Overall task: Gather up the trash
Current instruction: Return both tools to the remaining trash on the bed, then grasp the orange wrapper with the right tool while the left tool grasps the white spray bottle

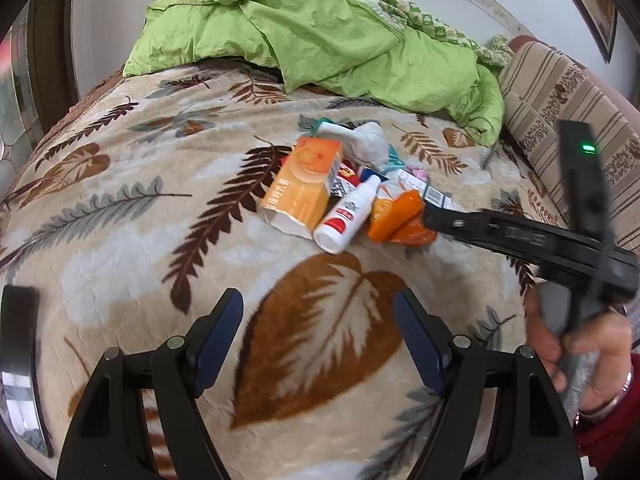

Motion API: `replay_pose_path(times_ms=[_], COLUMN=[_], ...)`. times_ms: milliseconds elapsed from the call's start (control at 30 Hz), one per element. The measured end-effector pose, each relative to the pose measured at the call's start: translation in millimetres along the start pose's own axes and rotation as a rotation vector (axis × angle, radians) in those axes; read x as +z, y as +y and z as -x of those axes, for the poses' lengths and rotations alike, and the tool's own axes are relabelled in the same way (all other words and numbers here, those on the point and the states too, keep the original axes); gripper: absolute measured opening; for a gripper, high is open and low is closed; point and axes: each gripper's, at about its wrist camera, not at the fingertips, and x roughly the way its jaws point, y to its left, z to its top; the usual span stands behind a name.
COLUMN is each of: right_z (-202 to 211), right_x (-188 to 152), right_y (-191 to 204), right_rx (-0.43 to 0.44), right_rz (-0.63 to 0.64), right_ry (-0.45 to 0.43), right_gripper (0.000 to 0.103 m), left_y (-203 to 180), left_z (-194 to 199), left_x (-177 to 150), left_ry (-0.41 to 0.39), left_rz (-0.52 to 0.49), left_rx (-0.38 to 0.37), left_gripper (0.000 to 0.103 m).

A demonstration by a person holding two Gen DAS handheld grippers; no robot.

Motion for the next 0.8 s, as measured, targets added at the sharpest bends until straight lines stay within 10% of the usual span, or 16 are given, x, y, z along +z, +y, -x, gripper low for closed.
replay_pose_path(times_ms=[167, 333, 800], right_z=[-37, -38, 34], right_x=[11, 7, -37], right_y=[1, -2, -35], right_rx=[-0.003, -0.012, -0.074], right_rz=[-0.011, 0.000, 0.012], right_ry=[0.028, 0.008, -0.030], right_gripper=[0.062, 0.027, 0.025], left_y=[10, 3, -35], left_z=[-12, -25, -105], left_x=[9, 17, 47], left_ry=[0.005, 0.008, 0.125], left_rz=[0.003, -0.026, -0.085], left_rx=[-0.014, -0.023, -0.035], left_gripper=[0.077, 0.077, 0.066])
